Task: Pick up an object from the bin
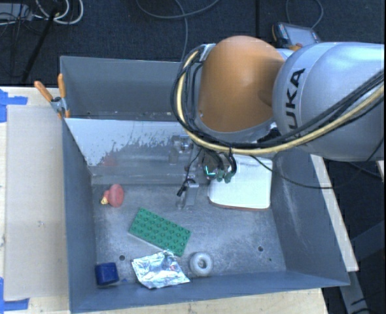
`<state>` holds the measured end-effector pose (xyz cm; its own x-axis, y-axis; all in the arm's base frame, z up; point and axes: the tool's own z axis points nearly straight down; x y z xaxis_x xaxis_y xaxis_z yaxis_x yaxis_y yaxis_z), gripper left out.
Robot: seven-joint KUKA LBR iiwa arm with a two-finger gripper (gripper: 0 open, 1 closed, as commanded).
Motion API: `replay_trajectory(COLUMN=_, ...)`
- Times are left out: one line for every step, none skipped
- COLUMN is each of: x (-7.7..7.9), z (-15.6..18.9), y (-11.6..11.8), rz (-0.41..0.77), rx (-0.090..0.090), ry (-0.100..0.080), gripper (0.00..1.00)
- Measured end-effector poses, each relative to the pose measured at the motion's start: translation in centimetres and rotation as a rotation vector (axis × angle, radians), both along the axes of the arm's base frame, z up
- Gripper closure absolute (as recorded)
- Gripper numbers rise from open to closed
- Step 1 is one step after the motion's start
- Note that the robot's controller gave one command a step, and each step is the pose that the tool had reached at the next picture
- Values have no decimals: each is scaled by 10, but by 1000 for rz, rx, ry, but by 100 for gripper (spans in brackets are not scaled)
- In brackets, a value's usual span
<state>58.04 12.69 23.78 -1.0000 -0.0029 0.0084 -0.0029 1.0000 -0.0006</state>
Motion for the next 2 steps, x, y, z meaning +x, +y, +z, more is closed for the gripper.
replay_trajectory(x=-49, z=-96, y=10, rz=20, rx=-1, ry=3, gripper=0)
replay_trajectory(x=-31, z=-169, y=11, rz=-152, rx=-2, ry=-2, gripper=0)
